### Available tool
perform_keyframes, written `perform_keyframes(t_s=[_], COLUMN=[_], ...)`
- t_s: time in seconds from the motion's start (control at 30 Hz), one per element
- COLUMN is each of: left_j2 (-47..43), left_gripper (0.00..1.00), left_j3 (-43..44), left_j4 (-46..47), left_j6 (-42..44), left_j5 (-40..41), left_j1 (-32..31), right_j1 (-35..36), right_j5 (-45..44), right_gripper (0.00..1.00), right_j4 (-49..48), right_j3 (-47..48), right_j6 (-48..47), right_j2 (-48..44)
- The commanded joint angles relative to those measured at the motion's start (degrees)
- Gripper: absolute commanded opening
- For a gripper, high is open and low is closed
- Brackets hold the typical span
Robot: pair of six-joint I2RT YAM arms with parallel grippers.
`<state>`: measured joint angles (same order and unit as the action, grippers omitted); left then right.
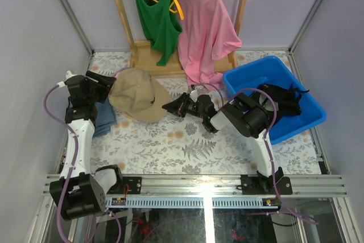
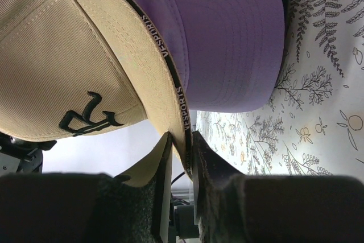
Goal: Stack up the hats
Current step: Stack the hat on the hat.
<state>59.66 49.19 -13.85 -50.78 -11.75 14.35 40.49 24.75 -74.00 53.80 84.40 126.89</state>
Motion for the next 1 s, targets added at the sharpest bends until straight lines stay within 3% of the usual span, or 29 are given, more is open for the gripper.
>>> perform_keyframes(t_s=[0.0, 0.63, 0.97], left_j2=[2.3, 8.0, 9.5], left_gripper=[0.58, 0.29, 0.24], left_j3=[2.7, -0.7, -1.7], left_j4=[0.5, -2.4, -3.2], left_j6=[5.1, 10.6, 9.6], left_j5=[-3.0, 4.0, 7.8], left_j1=[1.0, 1.0, 1.5], right_j1=[-1.2, -1.3, -3.0], right_j5=[-3.8, -6.6, -10.2], right_gripper=[0.21, 0.20, 0.20], right_j4=[11.5, 15.0, 15.6], right_j3=[-0.3, 0.7, -0.3], right_j6=[-2.4, -2.1, -1.5], right_j2=[1.0, 3.2, 2.1])
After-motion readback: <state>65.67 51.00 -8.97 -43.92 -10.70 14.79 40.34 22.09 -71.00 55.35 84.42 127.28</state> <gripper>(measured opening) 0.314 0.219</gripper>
